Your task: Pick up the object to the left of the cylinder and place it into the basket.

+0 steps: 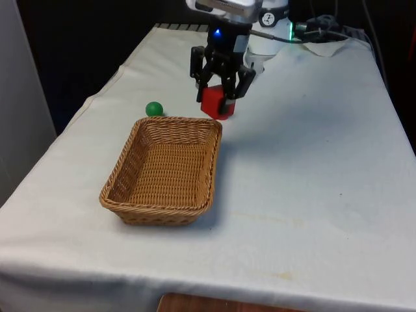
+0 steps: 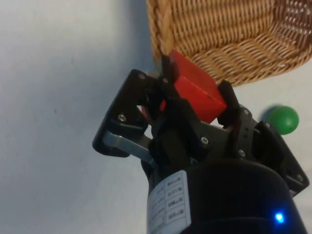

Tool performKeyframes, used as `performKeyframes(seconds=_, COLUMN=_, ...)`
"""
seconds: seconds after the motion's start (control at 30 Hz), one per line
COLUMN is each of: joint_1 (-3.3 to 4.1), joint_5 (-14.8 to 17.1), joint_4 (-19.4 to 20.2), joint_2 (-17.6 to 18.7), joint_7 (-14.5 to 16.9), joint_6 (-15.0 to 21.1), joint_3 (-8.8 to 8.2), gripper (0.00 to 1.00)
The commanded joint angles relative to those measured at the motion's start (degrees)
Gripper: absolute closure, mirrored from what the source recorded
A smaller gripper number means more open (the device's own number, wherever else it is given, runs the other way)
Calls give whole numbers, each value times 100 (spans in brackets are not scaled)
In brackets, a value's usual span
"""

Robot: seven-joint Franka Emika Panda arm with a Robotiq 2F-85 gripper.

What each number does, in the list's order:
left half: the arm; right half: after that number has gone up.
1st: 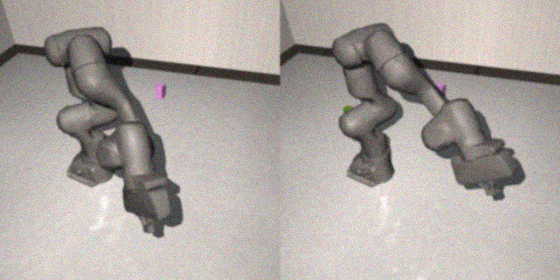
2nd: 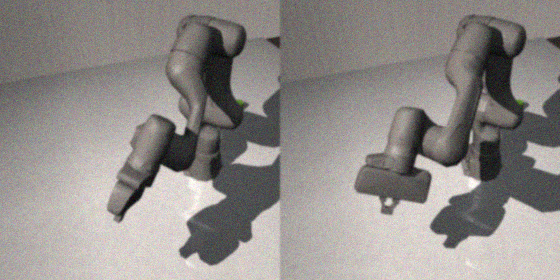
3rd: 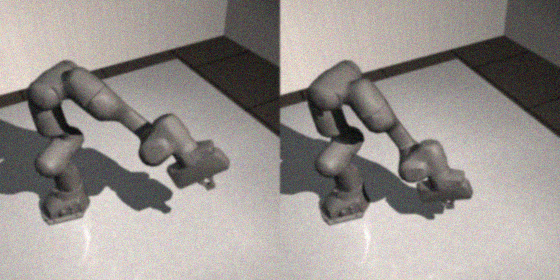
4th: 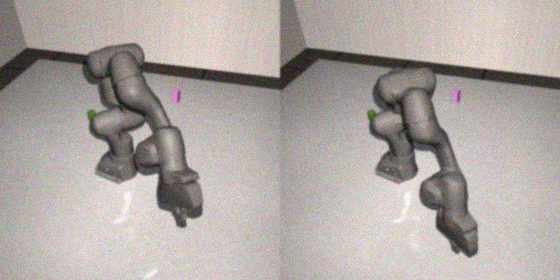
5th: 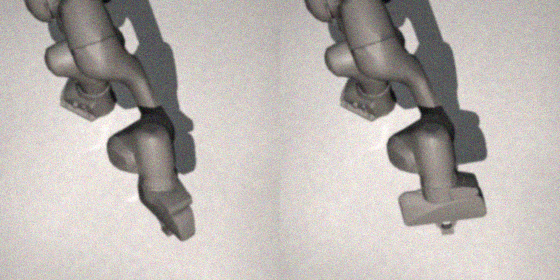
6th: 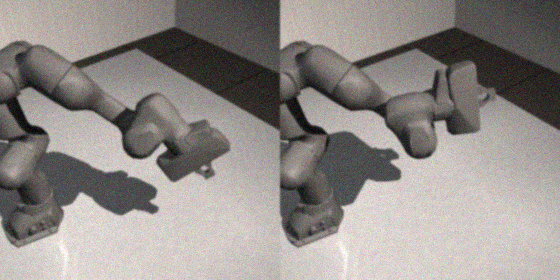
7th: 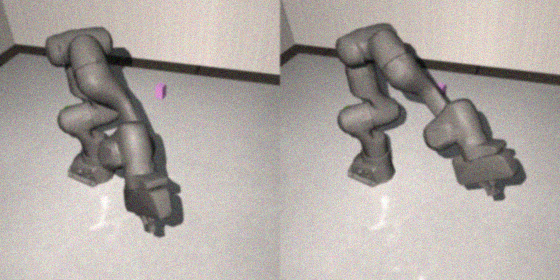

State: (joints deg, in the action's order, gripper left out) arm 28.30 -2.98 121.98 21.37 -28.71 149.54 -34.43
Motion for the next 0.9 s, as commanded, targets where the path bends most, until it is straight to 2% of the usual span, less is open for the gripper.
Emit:
performKeyframes(seconds=0.0, joint_1=-92, joint_5=143, joint_4=-109, joint_2=74, joint_7=126, joint_6=-34, joint_3=63, gripper=91)
performKeyframes(seconds=0.13, joint_1=-120, joint_5=321, joint_4=-372, joint_2=315, joint_7=275, joint_6=-52, joint_3=0, gripper=91)
performKeyframes(seconds=0.17, joint_1=-46, joint_5=241, joint_4=-321, joint_2=309, joint_7=195, joint_6=0, joint_3=-69, gripper=91)
performKeyframes(seconds=0.2, joint_1=-126, joint_5=361, joint_4=-418, joint_2=361, joint_7=304, joint_6=-52, joint_3=-17, gripper=91)
performKeyframes(seconds=0.37, joint_1=-178, joint_5=539, joint_4=-670, joint_2=602, joint_7=441, joint_6=-52, joint_3=-57, gripper=91)
performKeyframes(seconds=0.4, joint_1=-206, joint_5=625, joint_4=-762, joint_2=699, joint_7=504, joint_6=-52, joint_3=-69, gripper=91)
performKeyframes(seconds=0.43, joint_1=-115, joint_5=544, joint_4=-710, joint_2=693, joint_7=430, joint_6=-6, joint_3=-155, gripper=91)
performKeyframes(seconds=0.47, joint_1=-223, joint_5=676, joint_4=-802, joint_2=756, joint_7=539, joint_6=-46, joint_3=-69, gripper=91)
performKeyframes(seconds=0.5, joint_1=-246, joint_5=733, joint_4=-848, joint_2=819, joint_7=584, joint_6=-29, joint_3=-69, gripper=91)
performKeyframes(seconds=0.73, joint_1=-355, joint_5=1324, joint_4=-1226, joint_2=1352, joint_7=1043, joint_6=11, joint_3=-160, gripper=91)
performKeyframes(seconds=0.77, joint_1=-252, joint_5=1306, joint_4=-1203, joint_2=1369, joint_7=997, joint_6=6, joint_3=-258, gripper=91)
performKeyframes(seconds=0.8, joint_1=-361, joint_5=1398, joint_4=-1278, joint_2=1415, joint_7=1106, joint_6=11, joint_3=-183, gripper=91)
performKeyframes(seconds=0.87, joint_1=-395, joint_5=1621, joint_4=-1432, joint_2=1616, joint_7=1289, joint_6=11, joint_3=-241, gripper=91)
